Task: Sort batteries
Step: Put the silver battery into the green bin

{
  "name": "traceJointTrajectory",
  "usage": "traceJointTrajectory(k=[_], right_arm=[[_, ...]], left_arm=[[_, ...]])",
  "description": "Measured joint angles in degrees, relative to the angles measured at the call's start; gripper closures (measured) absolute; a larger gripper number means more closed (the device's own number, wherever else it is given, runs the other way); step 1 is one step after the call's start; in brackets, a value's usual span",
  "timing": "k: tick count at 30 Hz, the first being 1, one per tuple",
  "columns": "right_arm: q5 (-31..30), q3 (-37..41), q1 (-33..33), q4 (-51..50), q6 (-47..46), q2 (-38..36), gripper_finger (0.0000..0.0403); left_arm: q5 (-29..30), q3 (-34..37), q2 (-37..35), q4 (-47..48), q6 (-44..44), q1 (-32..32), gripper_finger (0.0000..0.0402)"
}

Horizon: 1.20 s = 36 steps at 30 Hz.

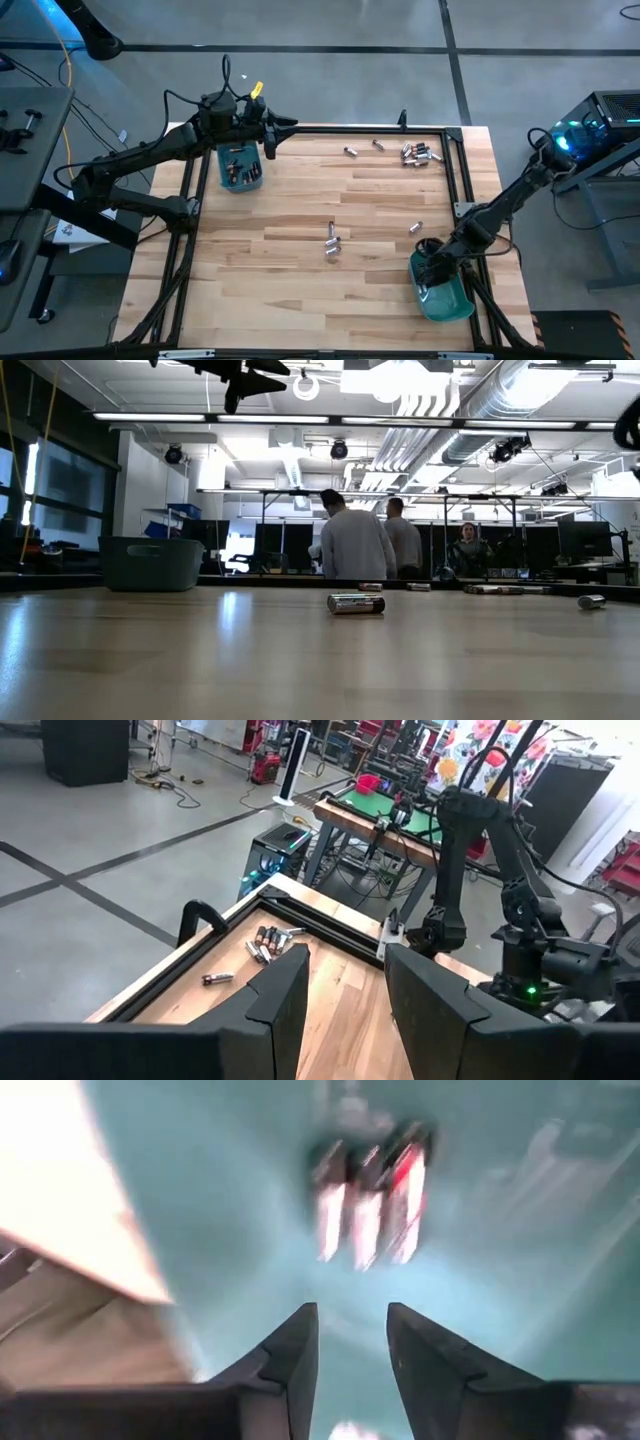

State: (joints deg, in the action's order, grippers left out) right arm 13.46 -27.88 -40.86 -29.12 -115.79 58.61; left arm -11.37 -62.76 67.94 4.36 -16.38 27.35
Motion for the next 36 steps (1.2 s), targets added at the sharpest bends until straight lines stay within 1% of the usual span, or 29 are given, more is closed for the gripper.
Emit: traceJointTrajectory(k=[5, 8, 10, 11, 12, 16, 17, 18, 19, 23, 25, 27, 30, 33, 36], right_arm=[[0.15, -7.57, 0.0, -3.67, -0.35, -1.54, 0.0287], [0.01, -13.54, 0.0, -9.56, -1.21, -1.81, 0.0286], [-1.76, -17.94, 0.0, -14.64, -1.11, -1.81, 0.0286], [-3.84, -20.02, 0.0, -17.53, -0.95, -1.82, 0.0286], [-7.21, -21.87, -0.02, -20.6, -0.94, -1.83, 0.0286], [-26.46, -27.02, 1.34, -31.71, -2.55, -1.83, 0.0286], [-29.82, -27.56, 2.55, -34.55, -3.13, -1.83, 0.0286], [-31.81, -27.71, 4.09, -37.1, -4.03, -1.83, 0.0286], [-32.48, -27.65, 5.98, -39.0, -4.07, -1.83, 0.0286], [-31.93, -24.93, 13.91, -41.67, 1.25, -1.66, 0.0275], [-27.86, -22.43, 18.65, -40.44, 4.77, -1.66, 0.0261], [-21.77, -19.55, 23.68, -38.51, 8.04, -1.66, 0.0242], [-14.64, -14.89, 30.39, -33.41, 10.67, -1.64, 0.0212], [-10.43, -10.47, 35.96, -27.96, 14.49, -1.62, 0.0191], [-9.11, -6.81, 40.8, -23.57, 16.33, -1.61, 0.018]], left_arm=[[0.0, 0.0, 0.0, 0.0, 0.0, 0.0, 0.0273], [-0.01, 0.0, 0.0, 0.0, 0.0, 0.0, 0.0273], [-0.01, 0.0, 0.0, 0.0, 0.02, 0.0, 0.0273], [0.0, 0.0, 0.0, -0.02, 0.12, 0.0, 0.0273], [-0.01, 0.0, 0.0, -0.02, 0.37, 0.0, 0.0273], [-0.01, 0.0, 0.0, -0.18, 1.41, 0.0, 0.0273], [-0.01, 0.0, 0.0, -0.31, 1.49, 0.0, 0.0273], [-0.01, 0.0, 0.0, -0.47, 1.49, 0.0, 0.0273], [-0.01, 0.0, 0.0, -0.58, 1.48, 0.0, 0.0273], [-0.01, 0.0, 0.0, -0.9, 1.49, 0.0, 0.0273], [-0.01, 0.0, 0.0, -0.9, 1.18, 0.0, 0.0273], [-0.01, 0.0, 0.0, -0.88, 0.36, 0.0, 0.0273], [-0.01, 0.0, 0.0, -0.87, 0.09, 0.0, 0.0273], [-0.01, 0.0, 0.0, -0.87, 0.02, 0.0, 0.0273], [-0.01, 0.0, 0.0, -0.9, -0.01, 0.0, 0.0273]])
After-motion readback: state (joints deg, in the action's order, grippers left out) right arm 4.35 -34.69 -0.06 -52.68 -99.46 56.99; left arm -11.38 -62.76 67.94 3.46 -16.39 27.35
